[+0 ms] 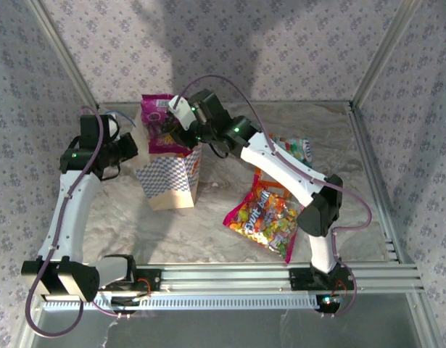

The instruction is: Place the snacks into the paper bag

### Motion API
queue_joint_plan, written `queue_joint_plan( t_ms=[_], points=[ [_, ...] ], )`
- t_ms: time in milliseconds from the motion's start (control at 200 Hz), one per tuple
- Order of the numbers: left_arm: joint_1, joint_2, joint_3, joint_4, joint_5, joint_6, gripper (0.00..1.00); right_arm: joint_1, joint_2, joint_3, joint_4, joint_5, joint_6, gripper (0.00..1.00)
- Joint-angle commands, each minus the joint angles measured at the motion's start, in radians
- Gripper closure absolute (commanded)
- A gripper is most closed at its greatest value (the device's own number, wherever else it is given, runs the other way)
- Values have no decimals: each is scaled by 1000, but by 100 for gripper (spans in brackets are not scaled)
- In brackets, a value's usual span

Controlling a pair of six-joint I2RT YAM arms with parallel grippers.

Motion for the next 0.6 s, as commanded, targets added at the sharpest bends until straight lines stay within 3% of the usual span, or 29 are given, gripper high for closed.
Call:
queue_joint_plan(
  t_ms=[0,595],
  points=[
    [8,6,3,-4,-5,10,94,7,-13,74,22,6,19,85],
    [8,3,3,-7,-3,12,94,7,52,159,-100,2,46,77]
  ],
)
